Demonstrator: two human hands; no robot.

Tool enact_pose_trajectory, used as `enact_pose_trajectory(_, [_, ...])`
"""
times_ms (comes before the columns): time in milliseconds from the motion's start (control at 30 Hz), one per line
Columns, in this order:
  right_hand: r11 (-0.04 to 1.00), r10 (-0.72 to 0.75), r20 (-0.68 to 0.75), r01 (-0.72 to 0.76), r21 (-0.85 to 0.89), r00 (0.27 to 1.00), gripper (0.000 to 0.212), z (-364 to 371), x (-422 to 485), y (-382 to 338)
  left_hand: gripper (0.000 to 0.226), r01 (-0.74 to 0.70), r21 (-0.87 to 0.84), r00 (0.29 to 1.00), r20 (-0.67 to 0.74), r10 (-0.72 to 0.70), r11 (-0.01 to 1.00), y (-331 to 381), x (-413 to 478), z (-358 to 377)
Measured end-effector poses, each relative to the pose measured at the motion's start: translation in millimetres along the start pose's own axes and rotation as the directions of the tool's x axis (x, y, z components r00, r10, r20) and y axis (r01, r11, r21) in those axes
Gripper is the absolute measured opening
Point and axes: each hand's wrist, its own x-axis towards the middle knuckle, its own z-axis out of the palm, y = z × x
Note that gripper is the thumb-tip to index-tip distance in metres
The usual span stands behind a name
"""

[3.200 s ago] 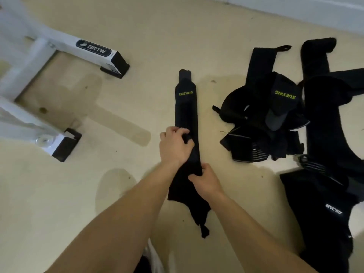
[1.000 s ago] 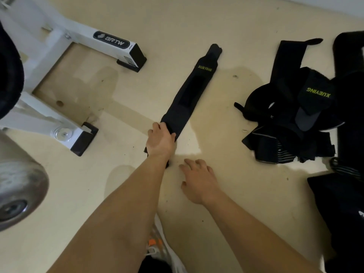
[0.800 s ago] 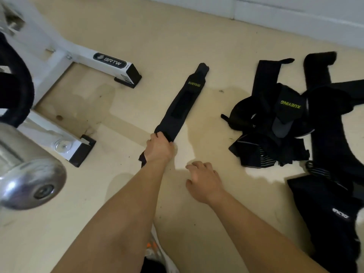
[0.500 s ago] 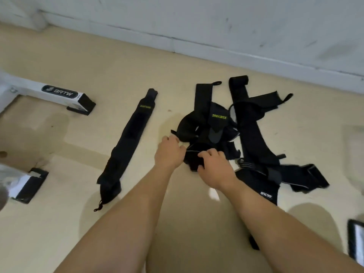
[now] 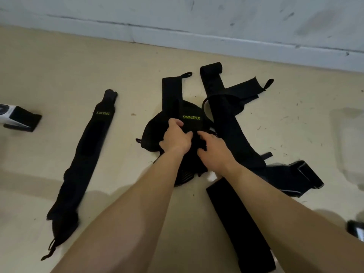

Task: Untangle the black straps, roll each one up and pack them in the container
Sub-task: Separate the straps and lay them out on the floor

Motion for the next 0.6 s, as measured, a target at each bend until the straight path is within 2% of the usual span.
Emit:
enact_pose_trajectory(100, [0.995,0.046,-0.054,-0.041,0.095,0.997,0.054,-4,-4,1,0.034,-0.105,-0.053,0.994,0.002,0.105,0.993,3,-10,-9])
enact_pose_trajectory(200, [0.98,0.116,-0.221,-0.075,0.186,0.968,0.044,-26,-17,-2,0.036,-0.273,0.107,0.961,-0.003,0.275,0.956,19,-30,-32])
enact_pose_trajectory(300, [0.988,0.068,-0.302,-0.022,0.154,0.951,0.053,-57,-31,-17,0.043,-0.397,0.176,0.917,0.123,0.38,0.901,45,-55,-61])
enact_pose_trajectory(367, [0.994,-0.025,-0.251,0.051,0.097,0.968,0.068,-80,-46,-36,0.05,-0.431,0.15,0.887,0.253,0.387,0.89,65,-75,-83])
enact_pose_trajectory(433, [0.992,-0.119,-0.138,0.122,0.012,0.983,0.079,-103,-61,-59,0.053,-0.481,0.149,0.835,0.38,0.398,0.864,84,-97,-107])
enact_pose_trajectory(533, [0.982,-0.156,0.075,0.163,-0.1,0.985,0.078,-138,-87,-90,0.05,-0.542,0.155,0.758,0.515,0.401,0.826,111,-128,-147])
enact_pose_trajectory(600, [0.982,-0.141,0.178,0.161,-0.103,0.974,0.074,-162,-108,-110,0.044,-0.549,0.113,0.727,0.553,0.406,0.828,127,-147,-176])
